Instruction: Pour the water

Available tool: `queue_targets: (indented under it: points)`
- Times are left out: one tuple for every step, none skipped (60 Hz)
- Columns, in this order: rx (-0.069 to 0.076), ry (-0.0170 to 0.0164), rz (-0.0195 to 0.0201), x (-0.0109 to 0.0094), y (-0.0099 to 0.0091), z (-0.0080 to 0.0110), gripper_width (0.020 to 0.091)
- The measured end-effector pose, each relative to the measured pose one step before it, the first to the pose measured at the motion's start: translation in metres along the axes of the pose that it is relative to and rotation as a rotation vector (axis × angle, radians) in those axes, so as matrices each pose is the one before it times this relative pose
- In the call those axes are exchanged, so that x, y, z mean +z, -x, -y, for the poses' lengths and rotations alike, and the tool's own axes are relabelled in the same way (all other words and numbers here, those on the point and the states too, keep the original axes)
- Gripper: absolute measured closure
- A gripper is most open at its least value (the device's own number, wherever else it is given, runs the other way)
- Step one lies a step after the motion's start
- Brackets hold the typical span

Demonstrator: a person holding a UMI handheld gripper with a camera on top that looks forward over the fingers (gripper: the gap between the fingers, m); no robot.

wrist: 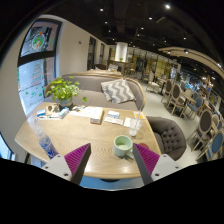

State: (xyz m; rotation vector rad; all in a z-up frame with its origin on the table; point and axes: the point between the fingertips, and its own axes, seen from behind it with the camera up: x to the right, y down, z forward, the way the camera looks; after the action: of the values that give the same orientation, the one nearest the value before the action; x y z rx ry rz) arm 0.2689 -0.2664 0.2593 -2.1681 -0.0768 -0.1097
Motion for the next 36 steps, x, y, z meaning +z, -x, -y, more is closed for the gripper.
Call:
queue_targets:
  points:
    - [0.0005, 0.00224, -0.00224, -0.00014, 0.00001, -0.00097, 0.0248]
    - [0.0003, 0.00162, -0.00278, -0.00008, 0.00029, -0.001, 0.0249]
    - [0.0004, 0.00118, -0.003, -0.00011, 0.00065, -0.00132, 0.0249]
    - [0.0005, 0.00082, -0.00285, -0.00039, 0.0015, -0.00165, 0.0249]
    - [0.001, -0.00036, -0.0031, -0.00039, 0.00172, -0.00194, 0.0249]
    - [0.0013, -0.00043, -0.00337, -0.00055, 0.00244, -0.0019, 0.0249]
    - [0.0, 0.00217, -0.00389, -0.00005, -0.00042, 0.00007, 0.0251]
    - [0.0014, 0.00128, -0.00556, -0.00104, 0.00566, -0.00361, 0.025]
    - [0.0012, 0.00289, -0.00479, -0.00065, 0.00326, -0.00268, 0.0248]
    - [0.0021, 0.00253, -0.00401, -0.00041, 0.00323, -0.00259, 0.025]
    - [0.0026, 0.00202, -0.00317, -0.00064, 0.00322, -0.00262, 0.0247]
    - [0.0037, 0.00187, -0.00315, -0.00067, 0.00349, -0.00262, 0.0249]
    - [0.0045, 0.00215, -0.00321, -0.00041, 0.00321, -0.00289, 0.0249]
    - [0.0048, 0.00398, -0.00327, -0.0001, 0.00338, -0.00346, 0.025]
    - [0.0052, 0.00516, -0.00249, -0.00062, 0.00343, -0.00373, 0.0249]
    - [0.0052, 0.00507, -0.00171, -0.00031, 0.00393, -0.00396, 0.0248]
    - [0.006, 0.00413, -0.00076, -0.00047, 0.0043, -0.00354, 0.0248]
    - [0.0064, 0.00318, 0.00046, -0.00003, 0.00465, -0.00376, 0.0248]
    - [0.0064, 0.00283, 0.00097, -0.00001, 0.00498, -0.00389, 0.0248]
    - [0.0062, 0.0035, 0.0017, 0.00002, 0.00568, -0.0041, 0.0249]
    - [0.0056, 0.00447, 0.00216, 0.00061, 0.00562, -0.00468, 0.0249]
    - [0.005, 0.00492, 0.00231, 0.0004, 0.00597, -0.00494, 0.025]
    - [0.0045, 0.0048, 0.00293, 0.0007, 0.00659, -0.00478, 0.025]
    - [0.0036, 0.00503, 0.00349, 0.00057, 0.0069, -0.00474, 0.0249]
    - [0.0033, 0.00512, 0.00426, 0.00075, 0.00703, -0.00519, 0.025]
    - [0.003, 0.00518, 0.00365, 0.00106, 0.00691, -0.00479, 0.0251]
    - [0.0024, 0.00533, 0.0037, 0.00098, 0.00711, -0.00511, 0.0252]
    - [0.0014, 0.00495, 0.00338, 0.00115, 0.00725, -0.00502, 0.0248]
    - [0.0013, 0.00371, 0.00391, 0.00169, 0.00773, -0.00454, 0.025]
    - [0.0017, 0.00168, 0.00504, 0.00165, 0.0077, -0.00432, 0.025]
    - [0.0021, -0.00027, 0.00581, 0.00162, 0.00812, -0.00359, 0.0249]
    - [0.0023, -0.00104, 0.00642, 0.00133, 0.00814, -0.00324, 0.025]
    - [0.0023, -0.00086, 0.0066, 0.00148, 0.00836, -0.00318, 0.0249]
    - [0.0024, -0.00088, 0.00714, 0.0019, 0.00859, -0.00297, 0.0248]
    - [0.0033, -0.00205, 0.00756, 0.00197, 0.00894, -0.0025, 0.0249]
    - [0.0042, -0.00319, 0.00781, 0.00234, 0.00873, -0.00219, 0.0248]
